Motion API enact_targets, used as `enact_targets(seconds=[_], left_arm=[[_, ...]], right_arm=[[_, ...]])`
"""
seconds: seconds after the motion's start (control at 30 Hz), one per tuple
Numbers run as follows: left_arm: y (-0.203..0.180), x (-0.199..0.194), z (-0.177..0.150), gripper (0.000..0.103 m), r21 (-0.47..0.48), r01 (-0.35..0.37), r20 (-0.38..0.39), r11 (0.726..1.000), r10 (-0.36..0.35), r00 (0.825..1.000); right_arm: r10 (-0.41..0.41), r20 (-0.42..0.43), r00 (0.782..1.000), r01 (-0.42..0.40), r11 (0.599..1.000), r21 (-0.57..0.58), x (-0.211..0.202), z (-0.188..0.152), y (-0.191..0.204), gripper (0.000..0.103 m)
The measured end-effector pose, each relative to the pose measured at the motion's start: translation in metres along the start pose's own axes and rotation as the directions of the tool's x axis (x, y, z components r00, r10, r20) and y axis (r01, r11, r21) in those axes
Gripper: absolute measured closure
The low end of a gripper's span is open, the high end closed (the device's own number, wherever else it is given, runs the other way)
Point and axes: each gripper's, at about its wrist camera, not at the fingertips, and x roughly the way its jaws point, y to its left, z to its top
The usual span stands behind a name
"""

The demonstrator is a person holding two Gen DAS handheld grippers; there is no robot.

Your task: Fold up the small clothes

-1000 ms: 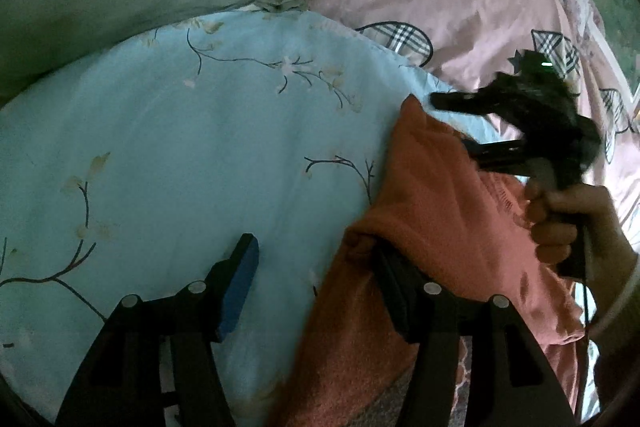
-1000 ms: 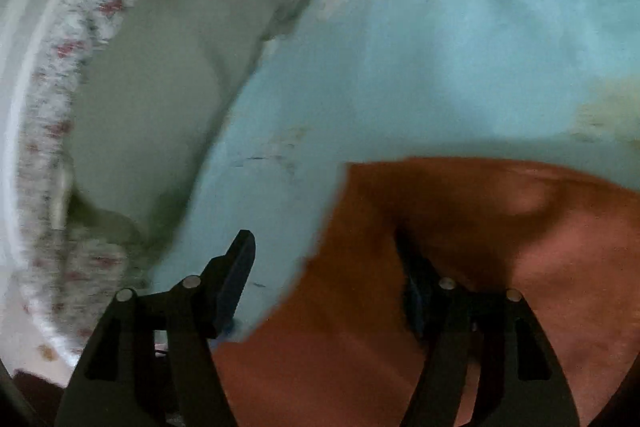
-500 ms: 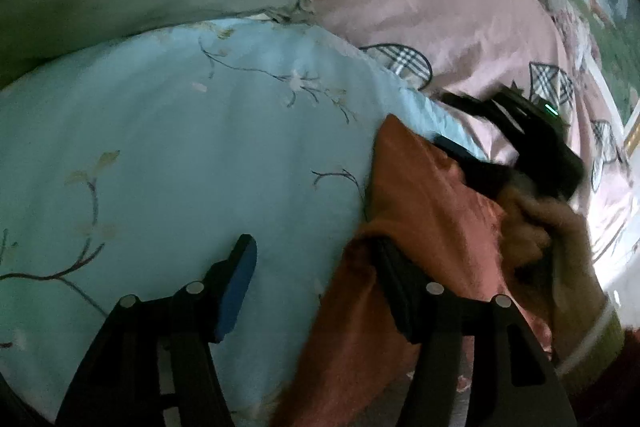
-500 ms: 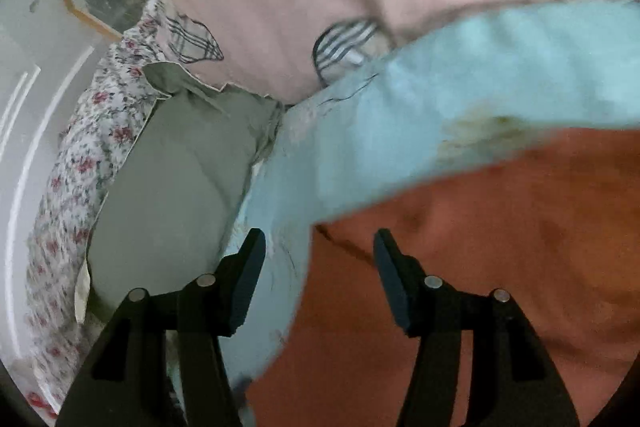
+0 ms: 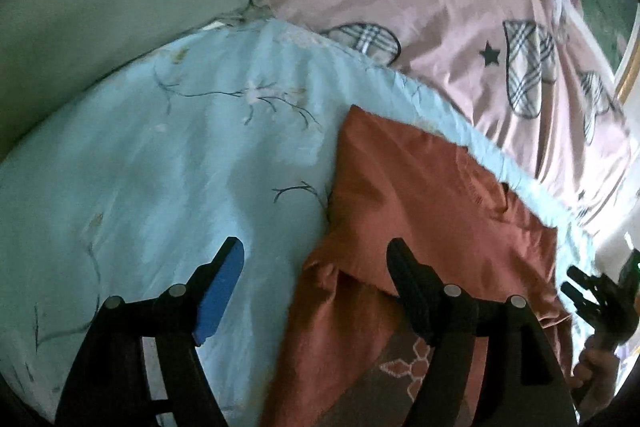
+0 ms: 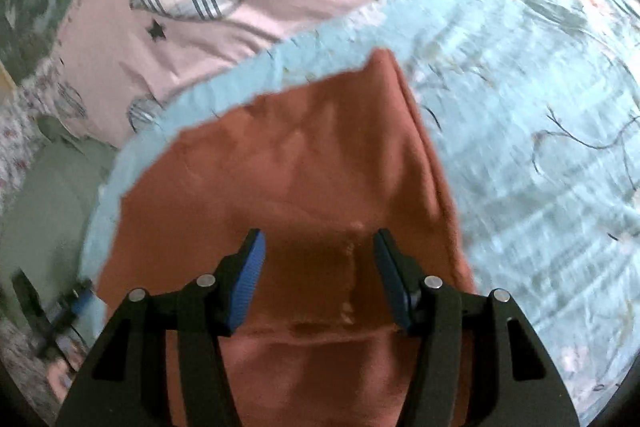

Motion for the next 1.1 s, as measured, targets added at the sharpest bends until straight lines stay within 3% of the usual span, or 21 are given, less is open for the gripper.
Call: enact_targets(seconds=[0.07, 0.13, 0.17, 0.2, 0.27, 0.33, 0.43, 0.53, 0.57, 0.63, 0.73, 0.8, 0.83, 0.87, 0.93, 1.0, 1.1], left_arm=[[-0.004, 0.011, 0.004, 0.029, 0.03, -0.037, -0.02, 0.999, 0.037, 0.999], [-0.005, 0.023, 0.005, 0.029, 0.056, -0.066, -0.059, 0.996, 0.069, 0.996], [-0.005, 0.028, 0.004, 0.029, 0.064, -0.064, -0.081, 0.996, 0.069, 0.994], [-0.004, 0.033, 0.003, 0.029, 0.069, -0.059, -0.097, 0.996, 0.065, 0.993], [-0.003, 0.041, -0.001, 0.028, 0.078, -0.063, -0.115, 0.995, 0.072, 0.991], [-0.004, 0.047, -0.005, 0.028, 0.098, -0.075, -0.124, 0.992, 0.087, 0.988], [-0.007, 0.049, -0.01, 0.027, 0.133, -0.097, -0.112, 0.986, 0.112, 0.987], [-0.013, 0.052, -0.012, 0.025, 0.16, -0.132, -0.104, 0.978, 0.15, 0.983], [-0.014, 0.052, -0.013, 0.024, 0.168, -0.139, -0.101, 0.976, 0.157, 0.982], [-0.015, 0.052, -0.014, 0.024, 0.175, -0.144, -0.098, 0.974, 0.163, 0.982], [-0.013, 0.051, -0.014, 0.024, 0.165, -0.135, -0.097, 0.977, 0.153, 0.983], [-0.014, 0.052, -0.014, 0.023, 0.167, -0.139, -0.094, 0.976, 0.156, 0.983], [-0.016, 0.053, -0.014, 0.023, 0.172, -0.145, -0.092, 0.974, 0.163, 0.982], [-0.017, 0.053, -0.015, 0.023, 0.178, -0.152, -0.09, 0.972, 0.17, 0.981], [-0.018, 0.054, -0.015, 0.022, 0.187, -0.163, -0.088, 0.969, 0.181, 0.979], [-0.016, 0.053, -0.014, 0.022, 0.18, -0.156, -0.093, 0.971, 0.175, 0.98], [-0.013, 0.048, -0.014, 0.022, 0.172, -0.137, -0.107, 0.976, 0.157, 0.982]], right_arm=[[0.029, -0.037, 0.999, -0.029, 1.0, -0.009, 0.014, -0.001, 0.0, 0.045], [0.051, -0.061, 0.997, -0.052, 0.998, -0.023, 0.025, 0.001, 0.005, 0.053], [0.031, -0.08, 0.996, -0.034, 0.999, -0.039, 0.032, 0.002, 0.009, 0.085], [0.033, -0.072, 0.997, -0.036, 0.998, -0.045, 0.029, 0.003, 0.014, 0.093], [0.079, 0.051, 0.996, -0.075, 0.994, -0.077, 0.004, 0.011, 0.027, 0.094], [0.052, 0.134, 0.99, -0.034, 0.99, -0.136, -0.016, 0.014, 0.039, 0.094], [-0.025, 0.097, 0.995, 0.04, 0.987, -0.156, -0.005, 0.011, 0.038, 0.094], [-0.133, -0.027, 0.991, 0.128, 0.982, -0.14, 0.026, 0.0, 0.021, 0.092], [-0.146, -0.034, 0.989, 0.142, 0.983, -0.114, 0.025, 0.0, 0.016, 0.091], [-0.198, 0.039, 0.979, 0.2, 0.978, -0.061, 0.007, -0.002, 0.012, 0.09], [-0.17, 0.119, 0.978, 0.179, 0.982, -0.067, -0.014, -0.002, 0.026, 0.089], [-0.05, 0.091, 0.995, 0.06, 0.992, -0.107, -0.012, -0.007, 0.04, 0.084], [-0.015, 0.029, 0.999, 0.018, 0.992, -0.127, -0.001, -0.009, 0.045, 0.081], [-0.03, -0.005, 1.0, 0.029, 0.99, -0.139, 0.008, -0.011, 0.047, 0.081], [-0.139, -0.055, 0.989, 0.128, 0.979, -0.161, 0.027, -0.016, 0.039, 0.081], [-0.115, -0.048, 0.992, 0.11, 0.99, -0.087, 0.02, -0.017, 0.019, 0.084], [-0.143, -0.014, 0.99, 0.142, 0.989, -0.046, -0.008, -0.018, 0.015, 0.077]])
